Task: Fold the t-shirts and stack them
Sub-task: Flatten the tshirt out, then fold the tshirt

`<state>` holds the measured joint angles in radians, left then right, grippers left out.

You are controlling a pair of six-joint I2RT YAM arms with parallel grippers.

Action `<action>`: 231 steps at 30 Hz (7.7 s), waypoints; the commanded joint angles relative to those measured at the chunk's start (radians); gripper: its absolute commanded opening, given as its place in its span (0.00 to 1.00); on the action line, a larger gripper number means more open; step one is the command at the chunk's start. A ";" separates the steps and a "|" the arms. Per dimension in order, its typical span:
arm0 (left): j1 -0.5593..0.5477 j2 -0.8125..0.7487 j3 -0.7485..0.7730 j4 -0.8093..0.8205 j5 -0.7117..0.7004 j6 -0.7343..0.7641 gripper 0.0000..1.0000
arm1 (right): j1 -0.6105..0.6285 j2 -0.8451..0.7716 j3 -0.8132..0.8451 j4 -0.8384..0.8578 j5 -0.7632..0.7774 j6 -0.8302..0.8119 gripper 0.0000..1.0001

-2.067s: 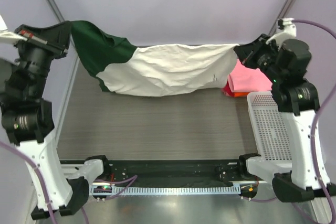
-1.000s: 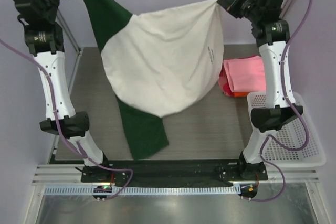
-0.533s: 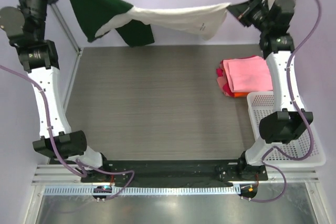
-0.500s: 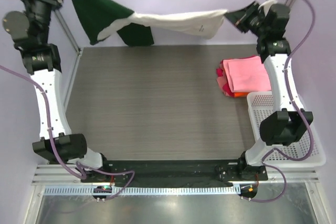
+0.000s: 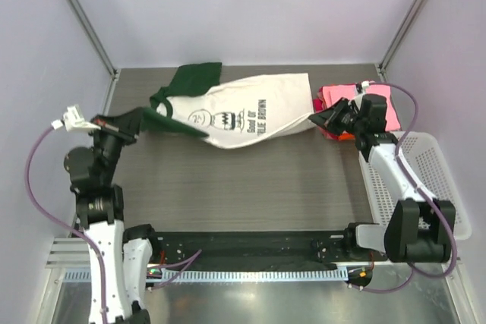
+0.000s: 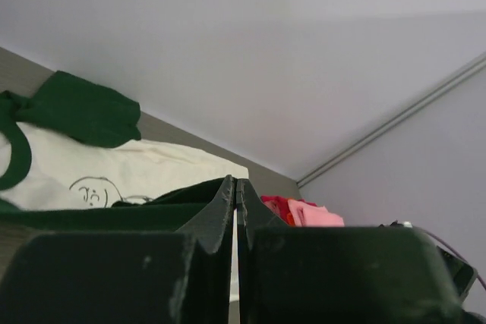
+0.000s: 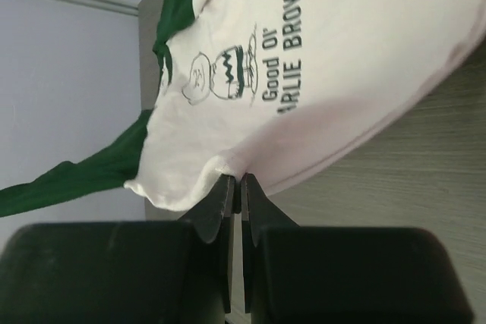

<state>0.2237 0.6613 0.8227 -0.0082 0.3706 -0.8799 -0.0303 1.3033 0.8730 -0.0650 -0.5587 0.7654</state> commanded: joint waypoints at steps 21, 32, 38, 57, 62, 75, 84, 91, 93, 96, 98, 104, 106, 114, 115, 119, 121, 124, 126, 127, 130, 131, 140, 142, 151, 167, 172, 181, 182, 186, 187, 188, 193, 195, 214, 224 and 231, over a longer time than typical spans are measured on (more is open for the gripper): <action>-0.001 -0.155 -0.180 -0.040 -0.035 0.047 0.00 | 0.024 -0.285 -0.249 -0.236 0.203 -0.150 0.01; -0.030 0.393 0.074 0.087 0.041 0.048 0.00 | 0.024 -0.073 -0.069 -0.234 0.298 -0.179 0.01; -0.113 0.618 0.309 -0.031 0.033 0.131 0.00 | 0.024 0.045 0.007 -0.214 0.329 -0.181 0.01; -0.243 0.968 0.618 -0.156 -0.131 0.274 0.00 | 0.024 0.224 0.095 -0.148 0.388 -0.160 0.01; -0.256 1.061 0.691 -0.102 -0.122 0.254 0.00 | 0.024 0.249 0.142 -0.150 0.410 -0.150 0.01; -0.294 1.100 0.704 -0.113 -0.350 0.248 1.00 | 0.070 0.104 0.009 -0.157 0.540 -0.101 0.53; -0.276 0.879 0.519 -0.567 -0.581 -0.003 1.00 | 0.072 -0.192 -0.350 -0.069 0.594 0.152 0.47; -0.196 0.695 0.149 -0.427 -0.430 -0.113 1.00 | 0.075 -0.133 -0.422 0.056 0.597 0.247 0.46; -0.196 0.643 0.076 -0.420 -0.437 -0.140 0.99 | 0.087 -0.105 -0.422 0.059 0.618 0.274 0.46; -0.196 0.528 -0.037 -0.382 -0.444 -0.177 1.00 | 0.112 -0.053 -0.420 0.134 0.680 0.313 0.47; -0.195 0.437 -0.095 -0.355 -0.455 -0.200 0.99 | 0.131 -0.007 -0.411 0.162 0.713 0.321 0.47; -0.196 0.255 -0.278 -0.312 -0.533 -0.283 1.00 | 0.201 0.100 -0.332 0.148 0.844 0.325 0.39; -0.196 0.233 -0.319 -0.308 -0.556 -0.317 0.98 | 0.211 0.100 -0.328 0.136 0.867 0.333 0.23; -0.196 0.221 -0.419 -0.205 -0.581 -0.372 0.80 | 0.248 0.025 -0.318 0.088 0.944 0.302 0.01; -0.195 0.233 -0.425 -0.188 -0.581 -0.373 0.80 | 0.260 0.010 -0.318 0.087 0.950 0.301 0.01; -0.196 0.310 -0.431 -0.079 -0.590 -0.369 0.71 | 0.276 -0.007 -0.309 0.076 0.962 0.284 0.01; -0.196 0.360 -0.435 -0.001 -0.595 -0.367 0.67 | 0.276 -0.013 -0.299 0.073 0.950 0.270 0.01; -0.196 0.421 -0.427 0.059 -0.613 -0.369 0.66 | 0.274 -0.022 -0.276 0.071 0.928 0.247 0.01; -0.196 0.451 -0.425 0.086 -0.648 -0.373 0.65 | 0.276 -0.029 -0.267 0.030 0.931 0.241 0.01; -0.196 0.468 -0.425 0.097 -0.656 -0.372 0.65 | 0.276 -0.030 -0.263 0.028 0.934 0.239 0.01; -0.196 0.532 -0.416 0.126 -0.673 -0.372 0.63 | 0.276 -0.039 -0.261 0.025 0.942 0.235 0.01; -0.196 0.573 -0.412 0.126 -0.679 -0.372 0.61 | 0.276 -0.042 -0.261 0.025 0.942 0.235 0.01; -0.182 0.758 -0.343 0.172 -0.673 -0.375 0.19 | 0.276 -0.038 -0.250 -0.001 0.950 0.210 0.01; -0.179 0.753 -0.323 0.113 -0.670 -0.369 0.00 | 0.274 -0.047 -0.249 -0.010 0.967 0.209 0.01; -0.178 0.667 -0.054 -0.173 -0.705 -0.369 0.00 | 0.273 0.033 -0.024 -0.073 1.001 0.161 0.01; -0.156 0.459 0.817 -0.742 -0.659 -0.134 0.00 | 0.240 -0.136 0.581 -0.377 0.842 0.003 0.01; -0.147 0.455 0.975 -0.840 -0.670 -0.116 0.00 | 0.240 -0.228 0.662 -0.410 0.865 -0.029 0.01; -0.118 0.665 1.101 -0.845 -0.602 -0.143 0.00 | 0.230 -0.027 0.810 -0.464 0.844 -0.063 0.01; -0.118 0.719 1.101 -0.833 -0.578 -0.151 0.00 | 0.222 0.019 0.837 -0.498 0.800 -0.055 0.01; -0.113 0.849 1.165 -0.783 -0.500 -0.185 0.00 | 0.176 0.181 0.928 -0.489 0.685 -0.009 0.01; -0.106 0.883 1.203 -0.782 -0.484 -0.195 0.00 | 0.156 0.203 0.949 -0.481 0.659 -0.003 0.01; -0.101 0.915 1.299 -0.792 -0.448 -0.202 0.00 | 0.144 0.229 0.978 -0.480 0.631 0.000 0.01; -0.074 1.121 1.641 -0.828 -0.380 -0.249 0.00 | 0.063 0.411 1.308 -0.524 0.439 0.041 0.01; -0.055 1.130 1.615 -0.709 -0.305 -0.333 0.00 | 0.043 0.482 1.420 -0.532 0.373 0.075 0.01; 0.029 0.829 0.483 0.000 -0.167 -0.315 0.02 | -0.033 0.338 0.545 -0.069 0.178 0.153 0.01; 0.065 0.387 -0.184 -0.074 -0.255 -0.252 0.04 | -0.031 0.043 -0.104 0.044 0.301 0.132 0.01; 0.075 -0.003 -0.399 -0.344 -0.357 -0.169 0.09 | -0.028 -0.233 -0.318 -0.102 0.393 0.087 0.01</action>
<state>0.2901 0.7609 0.4400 -0.2398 0.0734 -1.1145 -0.0555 1.1839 0.6033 -0.1345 -0.2348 0.8841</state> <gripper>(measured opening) 0.088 0.043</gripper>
